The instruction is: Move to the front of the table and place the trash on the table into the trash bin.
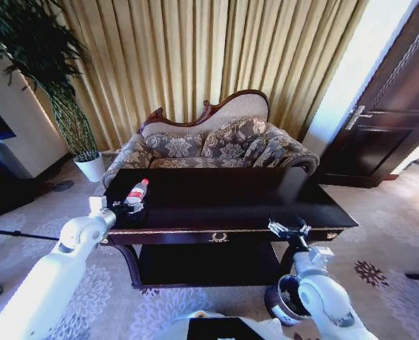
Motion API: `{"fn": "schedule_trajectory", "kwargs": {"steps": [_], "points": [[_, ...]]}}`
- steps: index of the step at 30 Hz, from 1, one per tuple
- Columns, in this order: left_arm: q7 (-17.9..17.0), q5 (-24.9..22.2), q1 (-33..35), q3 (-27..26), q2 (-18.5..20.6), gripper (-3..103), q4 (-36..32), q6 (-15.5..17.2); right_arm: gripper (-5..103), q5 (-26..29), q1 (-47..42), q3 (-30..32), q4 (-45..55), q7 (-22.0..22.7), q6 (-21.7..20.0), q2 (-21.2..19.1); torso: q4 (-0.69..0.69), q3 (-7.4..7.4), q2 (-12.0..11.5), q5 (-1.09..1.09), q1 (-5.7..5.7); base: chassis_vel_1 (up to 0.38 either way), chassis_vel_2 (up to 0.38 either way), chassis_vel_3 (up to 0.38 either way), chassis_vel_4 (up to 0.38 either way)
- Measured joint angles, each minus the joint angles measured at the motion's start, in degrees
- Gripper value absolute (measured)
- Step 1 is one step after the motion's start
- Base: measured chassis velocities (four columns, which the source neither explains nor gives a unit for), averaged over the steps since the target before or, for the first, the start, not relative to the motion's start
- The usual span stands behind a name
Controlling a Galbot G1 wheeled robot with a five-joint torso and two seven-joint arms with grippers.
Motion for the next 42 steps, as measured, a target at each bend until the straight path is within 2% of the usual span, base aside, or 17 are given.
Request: {"fn": "schedule_trajectory", "kwargs": {"steps": [3, 5, 8, 9, 10, 11, 13, 14, 17, 18, 21, 24, 27, 28, 32, 35, 42], "points": [[0.0, -0.05, 0.1, -0.21, 0.0, 65, -0.18, -0.04, 100, 0.01, 0.0, 0.01, 0.0, 0.02, 0.21, 0.04, 0.0, 0.0, 0.0, 0.0, 0.0, 0.0, 0.0, 0.0, 0.0], [-0.01, -0.04, 0.27, -0.53, 0.05, 53, -0.48, -0.06, 100, 0.0, -0.08, 0.02, 0.08, 0.02, 0.42, 0.05, 0.0, 0.0, 0.0, 0.0, 0.0, 0.0, 0.0, 0.0, 0.0], [-0.01, 0.63, 0.21, -0.72, 0.11, 46, -0.81, -0.29, 100, 0.04, -0.08, 0.08, 0.29, 0.03, 0.47, -0.11, 0.0, 0.0, 0.0, 0.0, 0.0, 0.0, 0.0, 0.0, 0.0], [0.28, 2.42, 0.11, -0.73, 0.19, 43, -1.1, -2.49, 100, 0.2, 0.07, 0.12, 0.47, 0.03, 0.48, -0.42, 0.0, 0.0, 0.0, -0.01, 0.0, 0.0, 0.0, 0.0, 0.0], [0.28, 2.42, 0.11, -0.73, 0.19, 43, -1.1, -2.49, 100, 0.2, 0.07, 0.12, 0.47, 0.03, 0.48, -0.42, 0.0, 0.0, 0.0, -0.01, 0.0, 0.0, 0.0, 0.0, 0.0], [0.81, 4.18, 0.06, -0.6, 0.31, 43, -1.13, -4.65, 100, 0.39, 0.25, 0.12, 0.57, 0.05, 0.48, -0.65, 0.0, 0.0, 0.0, 0.0, 0.0, 0.0, 0.0, 0.0, 0.0], [3.25, 9.96, -0.27, 0.54, 1.18, 37, -0.97, -12.7, 100, 1.68, 0.98, -0.29, 1.11, 0.06, 0.48, -2.15, 0.0, 0.0, 0.0, 0.0, 0.0, 0.0, 0.0, 0.0, 0.0], [3.25, 9.96, -0.27, 0.54, 1.18, 37, -0.97, -12.7, 100, 1.68, 0.98, -0.29, 1.11, 0.06, 0.48, -2.15, 0.0, 0.0, 0.0, 0.0, 0.0, 0.0, 0.0, 0.0, 0.0], [7.18, 18.13, -2.36, 2.76, 3.02, 32, -0.32, -23.99, 100, 6.84, 3.85, -2.01, 1.42, -0.29, -1.13, -6.26, 0.0, 0.0, 0.0, 0.01, 0.0, 0.0, 0.0, 0.0, 0.0], [7.18, 18.13, -2.36, 2.76, 3.02, 32, -0.32, -23.99, 100, 6.84, 3.85, -2.01, 1.42, -0.29, -1.13, -6.26, 0.0, 0.0, 0.0, 0.01, 0.0, 0.0, 0.0, 0.0, 0.0], [9.1, 27.66, -6.4, 6.88, 4.14, 32, 1.71, -33.49, 100, 16.87, 10.01, -4.53, 1.69, -1.18, -4.03, -9.42, -0.01, 0.01, 0.0, 0.02, 0.0, 0.0, 0.0, 0.0, 0.0], [9.32, 30.89, -8.85, 9.27, 4.71, 32, 2.39, -36.47, 100, 22.26, 13.42, -5.74, 2.27, -1.32, -5.49, -10.62, 0.01, 0.01, 0.0, -0.01, 0.01, 0.0, 0.0, 0.0, 0.0], [9.41, 35.48, -15.89, 16.42, 6.09, 32, 4.76, -42.59, 100, 35.53, 21.32, -9.0, 4.34, -1.36, -7.99, -13.65, 0.02, 0.01, -0.01, -0.02, 0.0, 0.0, 0.0, 0.0, 0.0], [9.41, 35.48, -15.89, 16.42, 6.09, 32, 4.76, -42.59, 100, 35.53, 21.32, -9.0, 4.34, -1.36, -7.99, -13.65, 0.02, 0.01, -0.01, -0.02, 0.0, 0.0, 0.0, 0.0, 0.0], [10.5, 38.27, -26.74, 26.15, 6.91, 32, 6.86, -46.76, 100, 49.88, 31.52, -13.33, 5.63, -1.29, -9.48, -16.36, -0.02, 0.01, 0.0, 0.02, 0.01, 0.0, 0.0, 0.0, 0.0], [10.62, 39.22, -31.44, 30.57, 6.87, 32, 7.75, -47.72, 100, 54.51, 36.82, -15.83, 4.42, -1.27, -9.62, -16.96, 0.0, 0.01, 0.0, 0.01, 0.01, 0.0, 0.0, 0.0, 0.0], [10.98, 41.53, -37.18, 39.22, 5.62, 32, 9.61, -49.6, 100, 55.66, 47.63, -23.27, -1.41, -1.14, -9.35, -15.26, 0.02, 0.02, -0.01, -0.01, 0.02, 0.0, 0.0, 0.0, 0.0]]}}
